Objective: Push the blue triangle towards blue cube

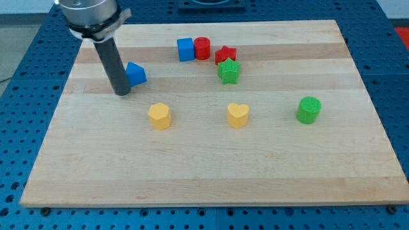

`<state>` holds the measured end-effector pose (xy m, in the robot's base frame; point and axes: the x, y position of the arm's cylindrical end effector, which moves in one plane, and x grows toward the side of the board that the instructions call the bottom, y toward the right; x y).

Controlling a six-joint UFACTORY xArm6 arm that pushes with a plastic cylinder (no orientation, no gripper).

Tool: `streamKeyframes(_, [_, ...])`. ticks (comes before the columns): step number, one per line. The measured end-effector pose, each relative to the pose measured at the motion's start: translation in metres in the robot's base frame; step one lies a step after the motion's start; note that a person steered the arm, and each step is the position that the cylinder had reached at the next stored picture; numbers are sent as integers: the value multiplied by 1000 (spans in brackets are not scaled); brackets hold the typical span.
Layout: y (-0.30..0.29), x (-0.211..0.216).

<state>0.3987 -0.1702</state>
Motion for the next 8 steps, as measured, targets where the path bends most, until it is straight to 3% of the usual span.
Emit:
streamKeyframes(1, [18,-39])
streamKeyframes(2, [28,-47])
streamKeyframes(4, [-55,-10])
streamKeyframes(5, [-91,-31])
streamKeyframes(7, [-55,-88])
streamKeyframes(8, [-19,-90])
